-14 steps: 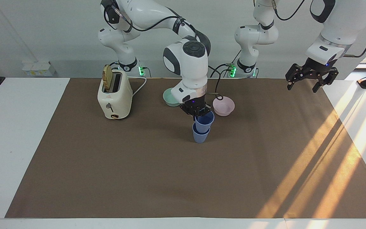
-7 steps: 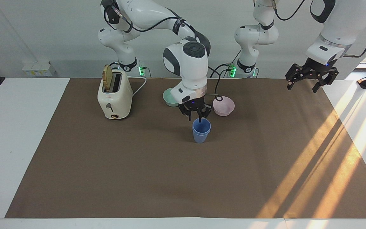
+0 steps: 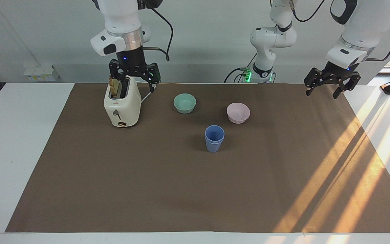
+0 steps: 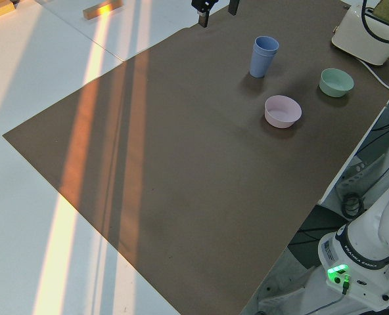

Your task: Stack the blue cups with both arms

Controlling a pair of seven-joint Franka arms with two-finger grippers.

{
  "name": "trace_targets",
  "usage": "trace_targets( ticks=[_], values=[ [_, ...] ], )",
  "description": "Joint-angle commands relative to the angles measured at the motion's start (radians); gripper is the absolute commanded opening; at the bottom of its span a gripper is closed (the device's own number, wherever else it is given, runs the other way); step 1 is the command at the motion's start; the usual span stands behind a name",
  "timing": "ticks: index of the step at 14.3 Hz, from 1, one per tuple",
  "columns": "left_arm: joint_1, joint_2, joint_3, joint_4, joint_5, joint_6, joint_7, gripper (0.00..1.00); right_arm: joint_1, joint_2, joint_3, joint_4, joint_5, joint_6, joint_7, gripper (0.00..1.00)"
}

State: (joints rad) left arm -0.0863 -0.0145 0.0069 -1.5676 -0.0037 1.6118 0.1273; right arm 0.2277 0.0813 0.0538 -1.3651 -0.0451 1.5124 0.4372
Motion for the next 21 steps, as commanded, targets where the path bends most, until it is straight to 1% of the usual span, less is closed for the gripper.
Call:
trace_targets(
  ticks=[1, 3, 5, 8, 10, 13, 18, 21],
  values=[
    [-0.003, 0.002, -0.005, 0.012, 0.008, -0.020, -0.001, 1.00, -0.099, -0.041, 0.011, -0.025, 0.033, -0.027, -0.105, 1.00],
    [-0.003, 0.002, -0.005, 0.012, 0.008, -0.013, -0.001, 1.00, -0.157, -0.066, 0.009, -0.025, 0.031, -0.078, -0.220, 1.00],
    [-0.003, 0.002, -0.005, 0.012, 0.008, -0.013, -0.001, 1.00, -0.223, -0.075, 0.009, -0.025, 0.031, -0.092, -0.322, 1.00],
    [-0.001, 0.002, -0.005, 0.012, 0.008, -0.010, 0.000, 1.00, -0.281, -0.087, -0.005, -0.035, 0.036, -0.084, -0.347, 1.00],
    [-0.003, 0.002, -0.005, 0.012, 0.008, -0.010, -0.005, 1.00, -0.289, -0.084, -0.005, -0.069, 0.039, -0.075, -0.347, 1.00],
    [-0.003, 0.002, -0.005, 0.011, 0.008, -0.010, -0.008, 1.00, -0.288, -0.089, -0.006, -0.146, 0.037, -0.012, -0.350, 1.00],
    [-0.003, 0.002, -0.005, 0.011, 0.008, -0.010, -0.008, 1.00, -0.292, -0.089, -0.005, -0.149, 0.037, -0.006, -0.362, 1.00],
    [-0.003, 0.001, -0.005, 0.011, 0.008, -0.013, -0.008, 1.00, -0.294, -0.090, -0.005, -0.147, 0.036, -0.031, -0.362, 1.00]
  ],
)
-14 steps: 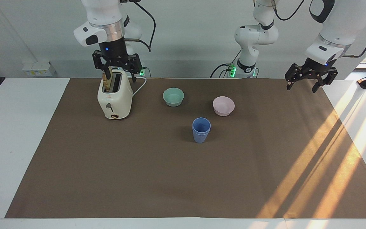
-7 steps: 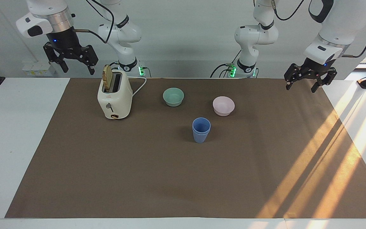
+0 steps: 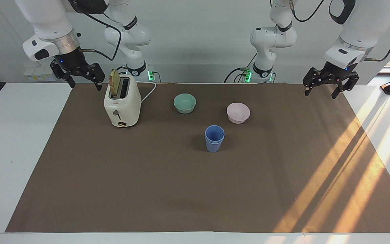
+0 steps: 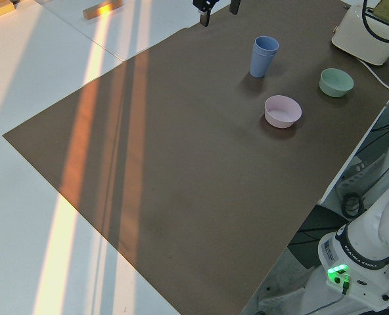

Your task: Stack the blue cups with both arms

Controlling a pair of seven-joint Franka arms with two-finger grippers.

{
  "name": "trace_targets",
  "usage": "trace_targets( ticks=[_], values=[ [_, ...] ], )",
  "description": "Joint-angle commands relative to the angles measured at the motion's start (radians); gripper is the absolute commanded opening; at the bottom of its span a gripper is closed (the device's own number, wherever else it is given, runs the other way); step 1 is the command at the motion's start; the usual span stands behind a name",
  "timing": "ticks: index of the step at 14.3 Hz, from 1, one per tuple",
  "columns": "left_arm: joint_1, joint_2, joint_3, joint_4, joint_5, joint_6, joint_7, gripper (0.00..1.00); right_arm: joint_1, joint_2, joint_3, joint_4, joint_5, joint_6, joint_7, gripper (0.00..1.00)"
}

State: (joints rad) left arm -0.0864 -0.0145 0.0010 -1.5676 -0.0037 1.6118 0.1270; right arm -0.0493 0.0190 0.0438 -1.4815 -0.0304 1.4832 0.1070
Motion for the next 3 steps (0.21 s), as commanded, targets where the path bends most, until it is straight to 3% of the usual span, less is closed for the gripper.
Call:
trace_targets(
  ticks=[1, 3],
  values=[
    [-0.003, 0.001, 0.001, 0.009, 0.008, -0.013, -0.007, 1.00, -0.018, -0.028, 0.005, -0.031, 0.021, -0.004, -0.032, 1.00],
    [-0.003, -0.001, 0.001, 0.005, 0.008, -0.013, -0.009, 1.00, -0.018, -0.028, 0.005, -0.031, 0.021, -0.003, -0.032, 1.00]
  ],
)
